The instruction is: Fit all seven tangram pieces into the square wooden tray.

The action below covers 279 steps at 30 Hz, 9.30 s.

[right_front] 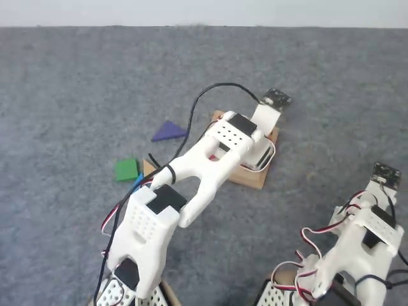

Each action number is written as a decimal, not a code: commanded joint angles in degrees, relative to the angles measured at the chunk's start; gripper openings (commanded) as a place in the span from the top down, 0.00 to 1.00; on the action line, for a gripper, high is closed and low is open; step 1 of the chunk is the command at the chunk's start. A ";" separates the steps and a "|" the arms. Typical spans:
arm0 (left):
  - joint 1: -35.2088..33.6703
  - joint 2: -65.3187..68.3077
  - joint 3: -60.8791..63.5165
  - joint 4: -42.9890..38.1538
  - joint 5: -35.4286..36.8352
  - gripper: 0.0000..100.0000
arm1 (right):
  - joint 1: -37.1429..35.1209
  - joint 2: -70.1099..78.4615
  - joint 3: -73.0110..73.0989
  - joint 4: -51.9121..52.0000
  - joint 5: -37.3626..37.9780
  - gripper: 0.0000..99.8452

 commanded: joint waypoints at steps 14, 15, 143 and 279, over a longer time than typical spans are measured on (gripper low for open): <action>-13.19 -2.20 -20.70 16.26 1.58 0.83 | -1.01 -1.63 -0.09 -0.92 0.00 0.75; -14.51 -3.43 -22.29 19.96 1.32 0.83 | -1.01 -1.63 -0.09 -0.92 0.09 0.75; -37.63 -5.71 2.77 16.70 19.25 0.75 | -5.32 -1.98 1.14 -1.71 2.29 0.87; -27.87 -10.81 18.77 7.03 -19.16 0.92 | -5.32 -1.71 1.14 -1.71 2.37 0.87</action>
